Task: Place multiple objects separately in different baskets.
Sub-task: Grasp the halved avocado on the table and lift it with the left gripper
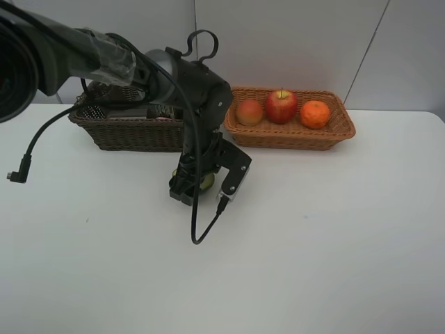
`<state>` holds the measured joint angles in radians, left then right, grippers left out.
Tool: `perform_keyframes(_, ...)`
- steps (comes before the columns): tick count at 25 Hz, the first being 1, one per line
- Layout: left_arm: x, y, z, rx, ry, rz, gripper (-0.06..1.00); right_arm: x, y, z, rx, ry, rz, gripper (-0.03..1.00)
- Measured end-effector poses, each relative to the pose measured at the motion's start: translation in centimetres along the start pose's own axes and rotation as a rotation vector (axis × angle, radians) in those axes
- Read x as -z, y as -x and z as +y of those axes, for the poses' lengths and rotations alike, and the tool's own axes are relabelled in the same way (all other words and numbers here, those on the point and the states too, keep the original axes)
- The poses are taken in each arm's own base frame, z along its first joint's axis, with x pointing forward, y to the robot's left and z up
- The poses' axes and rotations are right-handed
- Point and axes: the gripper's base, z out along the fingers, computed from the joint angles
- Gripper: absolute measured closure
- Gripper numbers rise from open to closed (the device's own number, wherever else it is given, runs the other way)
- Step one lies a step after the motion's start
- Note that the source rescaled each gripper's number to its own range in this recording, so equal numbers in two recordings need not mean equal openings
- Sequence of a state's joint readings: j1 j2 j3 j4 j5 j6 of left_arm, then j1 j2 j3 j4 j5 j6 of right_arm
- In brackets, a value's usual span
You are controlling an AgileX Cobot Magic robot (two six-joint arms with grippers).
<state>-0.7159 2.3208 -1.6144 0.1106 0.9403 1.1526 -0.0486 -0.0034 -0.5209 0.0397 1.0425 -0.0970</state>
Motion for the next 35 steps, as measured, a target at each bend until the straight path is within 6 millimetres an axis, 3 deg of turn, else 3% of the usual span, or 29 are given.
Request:
perform_keyframes(5, 0.0, 0.0, 0.0, 0.003, -0.001, -0.003, 0.17, 0.0, 0.0, 0.0, 0.0, 0.0, 0.0, -0.03)
perform_keyframes(28, 0.3, -0.2, -0.1, 0.008, -0.018, 0.001, 0.17, 0.0, 0.0, 0.0, 0.0, 0.0, 0.0, -0.03)
perform_keyframes(35, 2.8, -0.2, 0.7, 0.025, -0.052, 0.019, 0.17, 0.0, 0.0, 0.0, 0.0, 0.0, 0.0, -0.03)
